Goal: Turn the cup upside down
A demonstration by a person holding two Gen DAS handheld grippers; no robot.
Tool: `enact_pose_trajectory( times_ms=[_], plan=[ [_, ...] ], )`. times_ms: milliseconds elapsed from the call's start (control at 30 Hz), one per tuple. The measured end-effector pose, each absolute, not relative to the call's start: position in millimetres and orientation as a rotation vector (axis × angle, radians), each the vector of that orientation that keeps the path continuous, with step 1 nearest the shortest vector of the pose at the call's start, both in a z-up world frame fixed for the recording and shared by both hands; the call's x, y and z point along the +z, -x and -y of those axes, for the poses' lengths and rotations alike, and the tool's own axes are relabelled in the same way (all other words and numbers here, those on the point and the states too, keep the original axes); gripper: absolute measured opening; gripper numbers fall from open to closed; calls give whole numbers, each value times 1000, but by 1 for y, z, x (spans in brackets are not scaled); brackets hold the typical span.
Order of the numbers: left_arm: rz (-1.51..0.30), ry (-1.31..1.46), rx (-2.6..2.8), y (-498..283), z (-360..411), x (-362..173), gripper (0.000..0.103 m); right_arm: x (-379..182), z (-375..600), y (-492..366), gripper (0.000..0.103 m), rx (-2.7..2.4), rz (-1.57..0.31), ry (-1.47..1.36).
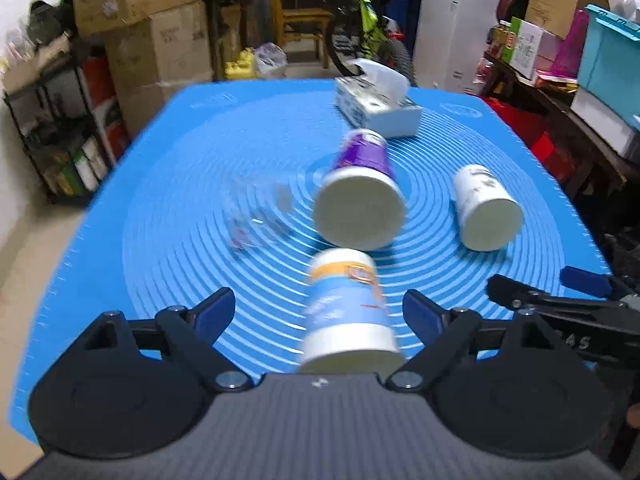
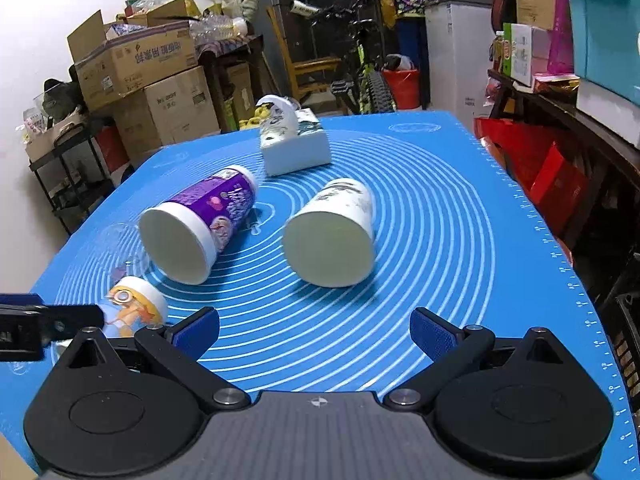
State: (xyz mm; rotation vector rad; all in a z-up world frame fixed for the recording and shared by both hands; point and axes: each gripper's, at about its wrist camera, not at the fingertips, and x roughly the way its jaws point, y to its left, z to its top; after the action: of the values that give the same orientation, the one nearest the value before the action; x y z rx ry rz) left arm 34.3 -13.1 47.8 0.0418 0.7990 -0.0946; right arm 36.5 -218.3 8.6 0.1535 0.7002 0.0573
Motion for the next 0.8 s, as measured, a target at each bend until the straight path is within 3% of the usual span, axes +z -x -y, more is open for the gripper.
enact_pose_trajectory(
  times_ms=[467, 800],
  plan=[
    [-776, -60, 30, -20, -51, 57, 91, 65, 150, -59, 101, 254, -833, -126],
    [-785, -87, 85, -17, -71, 44, 90, 50, 95, -111, 96, 314, -1030, -62]
  ],
)
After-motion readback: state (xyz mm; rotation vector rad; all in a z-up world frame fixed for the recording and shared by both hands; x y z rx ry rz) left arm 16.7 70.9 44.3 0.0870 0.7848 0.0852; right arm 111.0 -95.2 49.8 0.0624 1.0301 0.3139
